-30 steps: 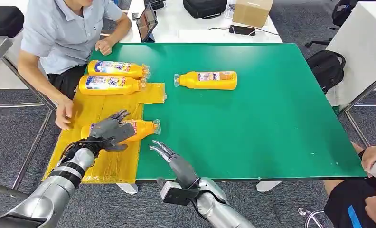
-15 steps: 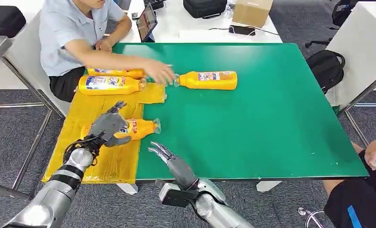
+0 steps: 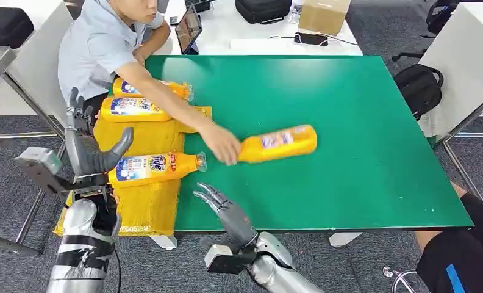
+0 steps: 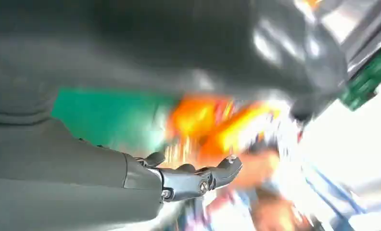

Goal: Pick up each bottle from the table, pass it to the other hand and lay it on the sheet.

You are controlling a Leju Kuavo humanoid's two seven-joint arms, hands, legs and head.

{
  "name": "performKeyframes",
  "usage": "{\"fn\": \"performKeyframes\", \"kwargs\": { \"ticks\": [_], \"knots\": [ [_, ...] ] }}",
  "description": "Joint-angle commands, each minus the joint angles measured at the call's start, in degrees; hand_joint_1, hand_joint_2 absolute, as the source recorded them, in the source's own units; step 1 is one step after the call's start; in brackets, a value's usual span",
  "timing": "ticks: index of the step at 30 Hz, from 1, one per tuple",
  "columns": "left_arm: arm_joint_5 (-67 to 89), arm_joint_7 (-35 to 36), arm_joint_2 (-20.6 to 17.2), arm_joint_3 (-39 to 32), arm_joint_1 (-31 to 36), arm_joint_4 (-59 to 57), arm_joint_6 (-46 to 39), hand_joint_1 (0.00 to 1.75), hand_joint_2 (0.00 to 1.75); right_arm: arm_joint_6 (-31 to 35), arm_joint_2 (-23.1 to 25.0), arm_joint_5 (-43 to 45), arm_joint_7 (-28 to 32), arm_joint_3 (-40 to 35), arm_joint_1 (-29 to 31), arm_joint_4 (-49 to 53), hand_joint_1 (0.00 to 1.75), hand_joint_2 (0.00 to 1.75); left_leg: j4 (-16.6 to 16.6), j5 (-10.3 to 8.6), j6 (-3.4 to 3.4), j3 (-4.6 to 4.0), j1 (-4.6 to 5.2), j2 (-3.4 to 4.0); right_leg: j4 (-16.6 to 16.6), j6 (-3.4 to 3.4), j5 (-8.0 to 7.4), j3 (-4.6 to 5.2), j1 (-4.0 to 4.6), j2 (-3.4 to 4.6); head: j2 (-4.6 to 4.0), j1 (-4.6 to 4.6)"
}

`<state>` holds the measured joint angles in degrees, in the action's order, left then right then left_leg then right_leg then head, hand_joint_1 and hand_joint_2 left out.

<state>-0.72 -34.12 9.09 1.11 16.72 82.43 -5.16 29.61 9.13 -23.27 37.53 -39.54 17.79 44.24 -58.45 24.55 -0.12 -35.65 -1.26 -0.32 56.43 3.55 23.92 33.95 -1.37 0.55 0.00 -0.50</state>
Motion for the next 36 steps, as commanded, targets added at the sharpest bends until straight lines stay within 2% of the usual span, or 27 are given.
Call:
{"fn": "performKeyframes", "kwargs": {
  "ticks": [1,2,5,9,15,25,29,32,36],
  "knots": [
    [4.3,-0.7,3.6,-3.4,-12.8,14.9,-5.7,0.00,1.75,8.5,-6.0,-33.0,-14.7,23.9,-4.6,9.9,0.00,1.75,0.1,0.14,0.16,0.31,0.08,0.06,-0.1,-0.11,0.10,-0.33,-0.03,-0.03,0.00,-0.02],
    [5.3,-0.8,4.1,-3.4,-14.1,15.7,-6.0,0.00,1.75,7.9,-6.2,-36.7,-16.0,26.0,-5.7,12.1,0.00,1.75,0.1,0.10,0.12,0.19,0.09,0.02,-0.1,-0.09,0.09,-0.20,-0.05,-0.05,0.00,0.00],
    [6.8,-1.2,4.1,-3.2,-14.7,15.8,-6.5,0.00,1.75,7.8,-5.9,-39.2,-16.5,27.6,-6.7,13.3,0.00,1.75,0.0,0.16,0.12,0.24,0.07,-0.15,-0.1,-0.15,0.18,-0.32,-0.03,-0.20,0.00,-0.02],
    [10.7,-0.3,5.0,-3.2,-16.3,17.0,-8.5,0.00,1.75,10.2,-6.4,-49.1,-22.7,31.0,-7.1,15.0,0.00,1.75,0.0,0.12,0.10,0.13,0.07,-0.15,-0.1,-0.15,0.10,-0.20,-0.04,-0.16,0.00,0.00],
    [10.6,0.2,5.5,-3.9,-16.7,17.7,-7.4,0.00,1.75,7.2,-5.7,-50.4,-23.3,32.2,-5.5,14.3,0.00,1.75,0.0,0.10,0.10,0.08,0.05,-0.07,-0.1,-0.12,0.05,-0.12,-0.01,-0.08,0.00,0.00],
    [10.9,0.3,5.7,-3.9,-16.3,17.4,-6.9,0.00,1.75,6.1,-5.5,-50.7,-24.0,32.9,-4.9,13.2,0.00,1.75,0.0,0.11,0.10,0.18,0.04,-0.06,-0.1,-0.16,0.08,-0.23,0.01,-0.08,0.00,0.00],
    [11.9,0.5,5.8,-3.7,-15.5,16.4,-6.3,0.00,1.75,4.0,-6.4,-54.7,-29.4,34.6,-0.1,2.1,0.00,1.75,0.0,0.06,0.10,0.16,0.05,-0.06,-0.1,-0.13,0.03,-0.22,0.00,-0.07,0.00,0.00],
    [11.8,0.6,5.7,-3.3,-14.4,15.0,-5.8,0.00,1.75,6.0,-7.0,-54.5,-29.6,36.0,3.9,-6.2,0.00,1.75,0.1,0.05,0.13,0.28,0.04,-0.04,-0.2,-0.16,0.00,-0.35,0.01,-0.07,0.00,0.00],
    [11.5,1.0,5.7,-3.1,-13.5,13.7,-5.3,0.00,1.75,3.8,-7.2,-55.5,-31.5,36.5,7.9,-11.8,0.00,1.75,0.1,0.02,0.14,0.25,0.05,-0.07,-0.2,-0.17,0.01,-0.31,0.00,-0.11,0.00,0.00]
  ]
}}
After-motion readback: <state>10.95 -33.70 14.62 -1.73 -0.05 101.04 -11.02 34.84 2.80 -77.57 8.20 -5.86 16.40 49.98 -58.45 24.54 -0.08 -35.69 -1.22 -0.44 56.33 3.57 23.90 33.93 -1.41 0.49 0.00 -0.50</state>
